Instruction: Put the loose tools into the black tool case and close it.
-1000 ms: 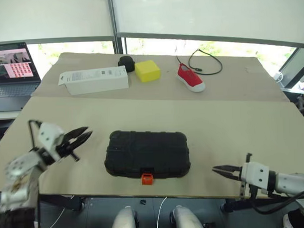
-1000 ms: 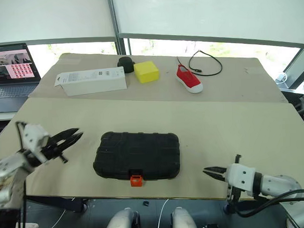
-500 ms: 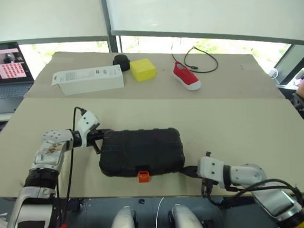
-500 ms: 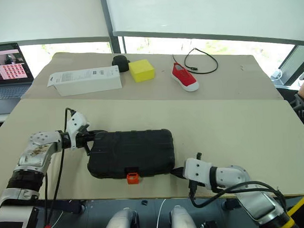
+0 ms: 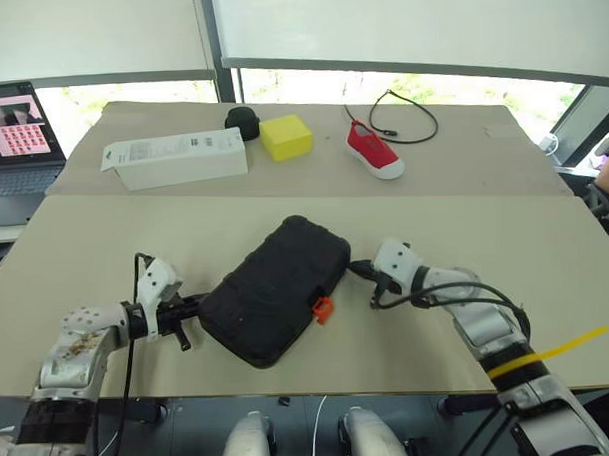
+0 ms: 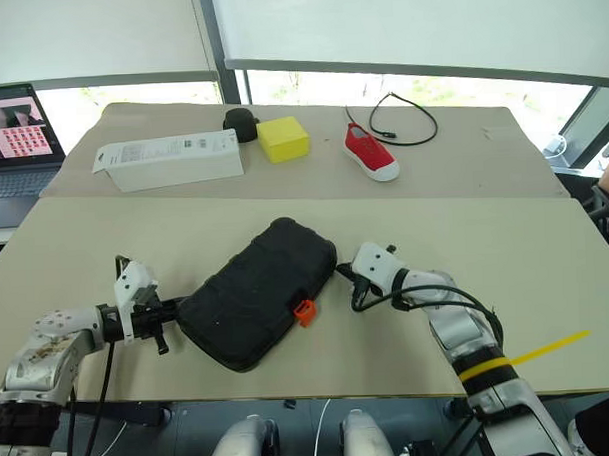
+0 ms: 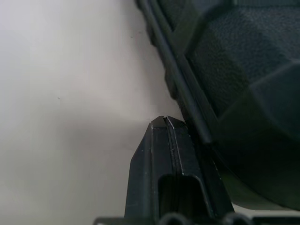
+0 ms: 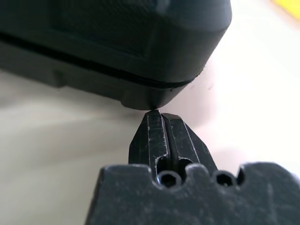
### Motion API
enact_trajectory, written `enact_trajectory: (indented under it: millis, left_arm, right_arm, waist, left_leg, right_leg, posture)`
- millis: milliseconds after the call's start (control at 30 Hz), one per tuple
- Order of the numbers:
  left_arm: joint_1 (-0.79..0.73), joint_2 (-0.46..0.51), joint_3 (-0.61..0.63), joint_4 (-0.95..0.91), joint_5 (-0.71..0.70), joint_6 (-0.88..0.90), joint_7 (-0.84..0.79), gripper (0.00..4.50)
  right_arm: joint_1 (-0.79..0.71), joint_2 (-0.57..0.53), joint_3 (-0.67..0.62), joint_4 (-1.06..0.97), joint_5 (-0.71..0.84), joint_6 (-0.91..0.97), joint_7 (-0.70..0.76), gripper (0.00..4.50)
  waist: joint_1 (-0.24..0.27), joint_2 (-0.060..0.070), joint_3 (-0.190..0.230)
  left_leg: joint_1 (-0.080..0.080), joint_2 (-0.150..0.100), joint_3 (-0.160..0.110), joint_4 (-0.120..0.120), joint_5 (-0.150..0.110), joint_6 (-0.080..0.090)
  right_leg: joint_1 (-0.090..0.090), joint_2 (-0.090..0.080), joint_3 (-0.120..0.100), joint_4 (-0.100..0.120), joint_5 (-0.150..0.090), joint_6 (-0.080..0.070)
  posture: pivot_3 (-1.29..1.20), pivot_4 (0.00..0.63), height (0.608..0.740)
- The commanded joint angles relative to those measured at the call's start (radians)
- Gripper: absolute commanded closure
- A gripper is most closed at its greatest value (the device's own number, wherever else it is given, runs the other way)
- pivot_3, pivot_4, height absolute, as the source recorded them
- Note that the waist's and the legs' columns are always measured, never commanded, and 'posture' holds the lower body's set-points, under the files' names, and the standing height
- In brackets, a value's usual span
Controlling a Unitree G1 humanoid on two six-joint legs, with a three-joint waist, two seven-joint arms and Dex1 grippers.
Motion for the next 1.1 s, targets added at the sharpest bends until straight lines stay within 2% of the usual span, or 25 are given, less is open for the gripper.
enact_trajectory:
  millis: [33,233,333,433,600,700,800,1100]
  left_arm:
    - [0.009,0.012,0.054,-0.044,-0.026,0.006,0.035,4.47]
    - [-0.043,0.119,0.107,0.078,-0.042,0.035,-0.041,4.47]
    - [-0.096,0.16,0.092,0.037,-0.132,0.14,-0.141,4.47]
    - [-0.169,0.161,0.047,-0.028,-0.192,0.232,-0.194,4.47]
    - [-0.307,0.071,-0.063,-0.104,-0.2,0.272,-0.166,4.47]
    - [-0.393,-0.028,-0.14,-0.066,-0.125,0.213,-0.101,4.47]
    - [-0.435,-0.087,-0.186,-0.017,-0.065,0.164,-0.063,4.47]
    - [-0.446,-0.135,-0.26,0.076,0.038,0.127,-0.018,4.47]
  right_arm:
    - [-0.023,-0.011,-0.047,0.012,0.016,-0.052,0.016,4.5]
    - [0.131,-0.11,-0.111,-0.188,0.091,0.074,0.102,4.5]
    - [0.243,-0.146,-0.116,-0.359,0.17,0.195,0.164,4.5]
    - [0.329,-0.155,-0.105,-0.497,0.22,0.309,0.18,4.5]
    - [0.407,-0.138,-0.05,-0.613,0.208,0.426,0.148,4.5]
    - [0.409,-0.106,-0.02,-0.63,0.19,0.471,0.111,4.5]
    - [0.4,-0.084,-0.002,-0.633,0.18,0.499,0.089,4.5]
    - [0.368,-0.019,0.048,-0.655,0.198,0.56,0.069,4.5]
  waist:
    - [0.004,0.0,0.0]
    - [0.016,0.0,0.0]
    - [0.02,0.0,0.0]
    - [0.017,0.0,0.0]
    - [0.018,0.0,0.0]
    - [0.016,-0.001,-0.001]
    - [0.008,-0.002,-0.001]
    - [0.004,-0.002,-0.001]
  left_leg:
    - [0.0,0.0,0.0,0.0,0.0,0.0]
    - [0.0,0.0,0.001,0.0,0.0,0.0]
    - [0.0,0.0,0.002,-0.001,0.0,0.0]
    - [0.0,0.0,0.002,0.0,0.0,0.0]
    - [0.0,0.0,0.002,0.0,0.0,0.0]
    - [0.001,-0.001,0.001,0.0,0.0,0.0]
    - [0.001,0.0,0.001,0.0,0.0,0.0]
    - [0.001,0.0,-0.001,0.0,0.0,0.0]
  right_leg:
    - [0.0,0.0,0.0,0.0,0.0,0.0]
    - [0.0,0.0,-0.001,0.0,0.0,0.0]
    - [0.001,0.0,-0.001,0.0,0.0,0.0]
    - [0.001,0.0,-0.002,0.0,0.0,0.0]
    - [0.002,0.001,-0.001,0.0,0.0,0.0]
    - [0.002,0.002,-0.001,-0.001,0.0,0.0]
    - [0.002,0.003,-0.001,-0.001,0.0,0.0]
    - [0.002,0.005,0.0,0.0,0.0,0.0]
  posture:
    - [0.0,0.15,0.74]
    - [0.0,0.15,0.74]
    - [0.0,0.15,0.74]
    - [0.0,0.15,0.74]
    - [0.0,0.15,0.74]
    - [0.0,0.15,0.74]
    - [0.0,0.15,0.74]
    - [0.0,0.15,0.74]
